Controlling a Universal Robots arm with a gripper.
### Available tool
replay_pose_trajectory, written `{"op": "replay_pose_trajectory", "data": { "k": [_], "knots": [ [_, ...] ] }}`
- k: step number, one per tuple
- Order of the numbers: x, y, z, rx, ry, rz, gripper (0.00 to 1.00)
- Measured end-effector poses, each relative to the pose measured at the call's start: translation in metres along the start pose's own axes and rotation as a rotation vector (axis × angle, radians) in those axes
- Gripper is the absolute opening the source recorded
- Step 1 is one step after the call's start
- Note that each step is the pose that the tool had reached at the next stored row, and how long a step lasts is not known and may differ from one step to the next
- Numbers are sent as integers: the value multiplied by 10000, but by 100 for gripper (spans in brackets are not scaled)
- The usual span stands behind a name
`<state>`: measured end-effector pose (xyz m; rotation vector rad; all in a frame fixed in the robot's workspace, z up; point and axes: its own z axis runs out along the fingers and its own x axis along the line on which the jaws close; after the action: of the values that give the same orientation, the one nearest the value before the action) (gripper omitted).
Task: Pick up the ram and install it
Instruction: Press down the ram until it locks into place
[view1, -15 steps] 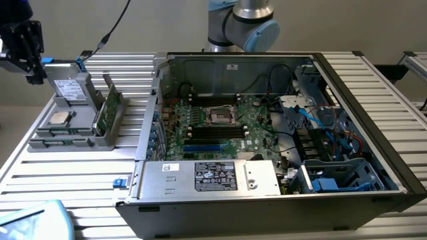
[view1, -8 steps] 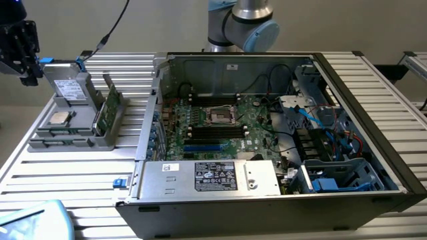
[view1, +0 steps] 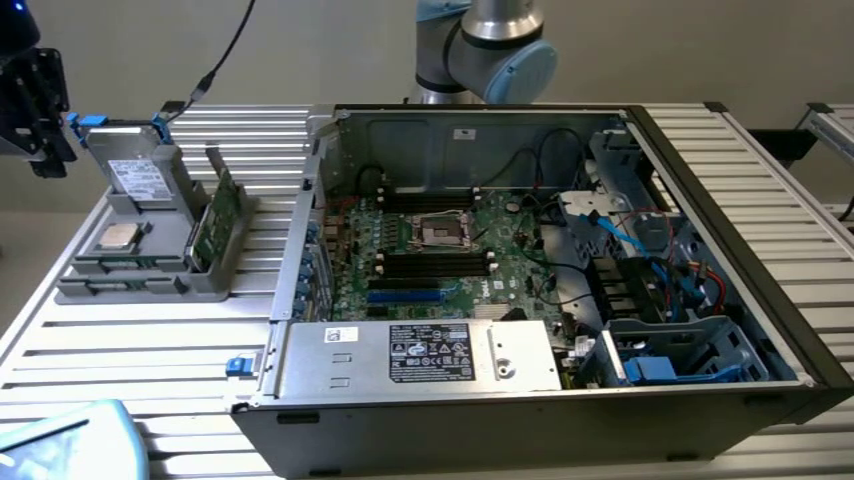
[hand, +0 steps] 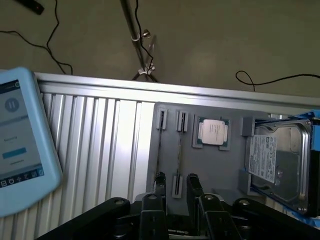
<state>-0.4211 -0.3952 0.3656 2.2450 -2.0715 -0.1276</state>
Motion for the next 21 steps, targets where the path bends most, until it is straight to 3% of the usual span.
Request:
{"op": "replay_pose_trajectory", "data": {
  "k": [3,5,11,12,17,19,21],
  "knots": [
    [-2,21,20,171,31,-13,31],
    [-4,42,41,253,40,-17,31],
    [-12,127,143,349,50,-34,31],
    [-12,133,153,403,55,-33,31],
    [-6,142,188,810,88,-30,31],
    [-5,151,215,890,93,-23,31],
    [-4,155,251,914,95,-12,31]
  ]
}}
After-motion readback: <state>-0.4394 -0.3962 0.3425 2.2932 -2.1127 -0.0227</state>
